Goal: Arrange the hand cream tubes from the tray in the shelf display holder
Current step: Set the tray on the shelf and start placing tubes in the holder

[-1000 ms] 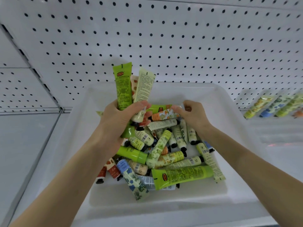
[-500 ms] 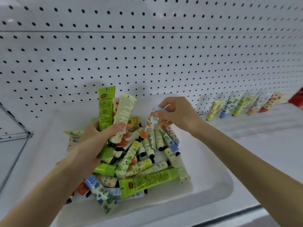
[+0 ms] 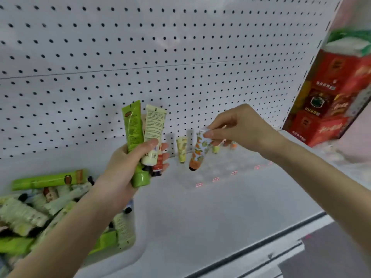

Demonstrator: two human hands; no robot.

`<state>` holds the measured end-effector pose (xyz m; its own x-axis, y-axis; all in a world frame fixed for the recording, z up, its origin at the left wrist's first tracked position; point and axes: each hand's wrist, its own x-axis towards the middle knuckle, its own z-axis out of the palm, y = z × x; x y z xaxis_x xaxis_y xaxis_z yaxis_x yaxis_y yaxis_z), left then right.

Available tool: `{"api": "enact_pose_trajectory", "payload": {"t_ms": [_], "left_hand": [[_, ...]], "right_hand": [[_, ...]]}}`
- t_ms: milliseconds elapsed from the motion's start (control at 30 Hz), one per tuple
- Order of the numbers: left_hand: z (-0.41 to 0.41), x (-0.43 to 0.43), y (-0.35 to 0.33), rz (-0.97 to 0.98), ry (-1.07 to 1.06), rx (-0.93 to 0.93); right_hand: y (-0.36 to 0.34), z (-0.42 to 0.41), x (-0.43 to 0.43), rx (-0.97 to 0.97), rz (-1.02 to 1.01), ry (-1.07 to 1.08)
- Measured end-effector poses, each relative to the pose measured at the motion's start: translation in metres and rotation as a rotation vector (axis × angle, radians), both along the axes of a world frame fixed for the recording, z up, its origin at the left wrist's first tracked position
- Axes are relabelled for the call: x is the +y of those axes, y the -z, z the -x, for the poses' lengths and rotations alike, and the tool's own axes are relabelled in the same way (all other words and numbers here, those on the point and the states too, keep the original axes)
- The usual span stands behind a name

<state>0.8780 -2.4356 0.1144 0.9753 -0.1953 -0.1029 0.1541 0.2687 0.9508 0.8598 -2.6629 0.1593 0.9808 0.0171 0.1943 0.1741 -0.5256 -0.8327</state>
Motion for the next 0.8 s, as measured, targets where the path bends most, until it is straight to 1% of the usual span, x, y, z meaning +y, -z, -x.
{"api": "enact_pose_trajectory", "payload": {"t_ms": [100,233,400,533,600,700,800], "left_hand": [[0.007,-0.067,0.008,0.054,-0.024,0.025],[0.021,-0.153,0.025,0.111,-0.050,0.083],[0.039,-0.221,0.044,0.149,-0.065,0.171],[0.043,-0.239,0.053,0.129,-0.121,0.203],[0.040,-0.242,0.056,0.116,-0.140,0.207],[0.033,-0.243,0.057,0.115,-0.156,0.211],[0.022,-0.242,0.063,0.108,-0.150,0.204]], "right_hand": [[0.003,0.001,-0.070,-0.027,0.073,0.067],[0.010,-0.003,-0.151,-0.009,0.125,0.044],[0.018,-0.013,-0.223,0.033,0.109,0.059],[0.021,-0.036,-0.243,0.042,0.099,-0.018],[0.025,-0.045,-0.244,0.053,0.130,-0.047],[0.032,-0.057,-0.240,0.082,0.263,-0.067],[0.040,-0.074,-0.236,0.033,0.479,-0.046]]}}
